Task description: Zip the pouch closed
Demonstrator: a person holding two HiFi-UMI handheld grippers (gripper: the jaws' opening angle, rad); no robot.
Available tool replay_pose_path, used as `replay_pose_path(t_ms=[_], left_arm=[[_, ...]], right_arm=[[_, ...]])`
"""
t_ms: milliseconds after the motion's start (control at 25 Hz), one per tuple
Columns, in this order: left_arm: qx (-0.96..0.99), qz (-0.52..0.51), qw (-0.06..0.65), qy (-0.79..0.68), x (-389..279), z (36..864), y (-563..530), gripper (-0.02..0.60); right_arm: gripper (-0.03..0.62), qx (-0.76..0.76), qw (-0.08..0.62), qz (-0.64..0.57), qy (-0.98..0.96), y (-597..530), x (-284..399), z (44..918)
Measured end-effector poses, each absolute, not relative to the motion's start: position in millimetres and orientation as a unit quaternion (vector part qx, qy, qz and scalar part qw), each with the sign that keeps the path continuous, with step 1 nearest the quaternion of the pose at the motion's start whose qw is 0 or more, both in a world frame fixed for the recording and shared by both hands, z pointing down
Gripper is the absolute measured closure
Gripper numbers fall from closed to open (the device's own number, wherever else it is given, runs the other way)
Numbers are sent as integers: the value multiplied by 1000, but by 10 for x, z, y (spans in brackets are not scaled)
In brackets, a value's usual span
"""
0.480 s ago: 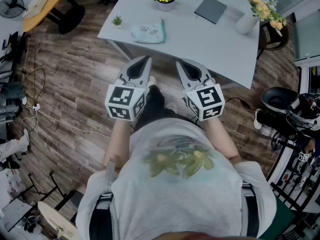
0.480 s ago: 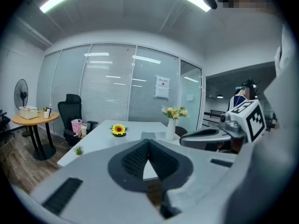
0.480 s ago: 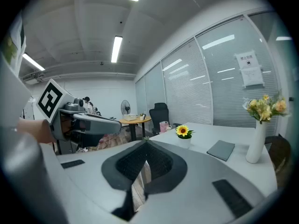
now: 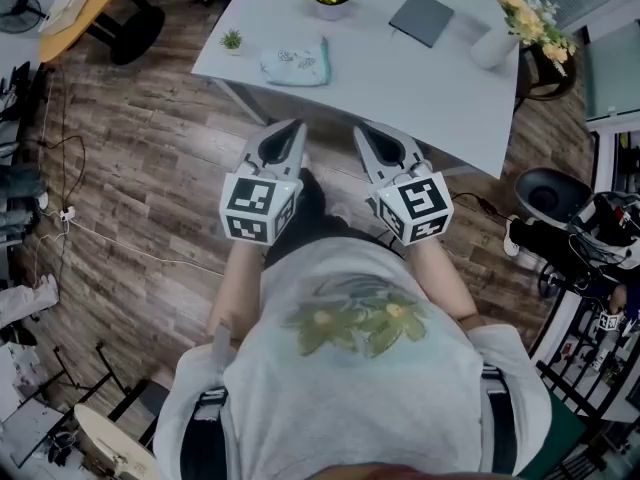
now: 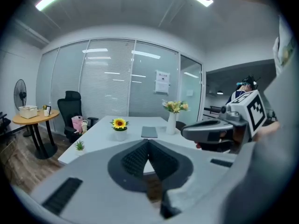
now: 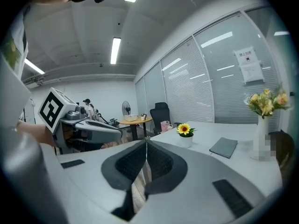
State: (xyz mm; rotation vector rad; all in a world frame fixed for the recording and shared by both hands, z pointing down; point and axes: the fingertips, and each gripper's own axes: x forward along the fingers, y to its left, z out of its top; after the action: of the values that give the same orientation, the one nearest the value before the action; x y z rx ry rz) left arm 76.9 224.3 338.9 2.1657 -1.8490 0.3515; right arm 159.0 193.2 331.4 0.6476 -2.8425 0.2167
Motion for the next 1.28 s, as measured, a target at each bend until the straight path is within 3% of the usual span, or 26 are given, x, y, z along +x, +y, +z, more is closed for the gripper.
replay_pose_path(t_ms=[240,280,360,440,520,1280], left_arm=[[746,111,129,-644,636,3312,2145,575],[749,107,132,-641,620,3291,2118,555],[756,108,138,-630,595,3269,2060,447],[766,129,133,-616,584,3288,2009,358],[773,158,121,-602,562,3333,1966,324],[794,226,161,-542,-138,3776,1118,322]], right_arm=[[574,223,114,71,-966,1814,1537,3312],[557,219,115,72,-966,1792,1516,3299],[442,208,120,72,-968,1752,1469,3283],[408,199,124,68,-970,1698,1440,3281],[394,195,128,61,-971,1632,1435,3297],[390,175,219,73,-957,815,961,3745]])
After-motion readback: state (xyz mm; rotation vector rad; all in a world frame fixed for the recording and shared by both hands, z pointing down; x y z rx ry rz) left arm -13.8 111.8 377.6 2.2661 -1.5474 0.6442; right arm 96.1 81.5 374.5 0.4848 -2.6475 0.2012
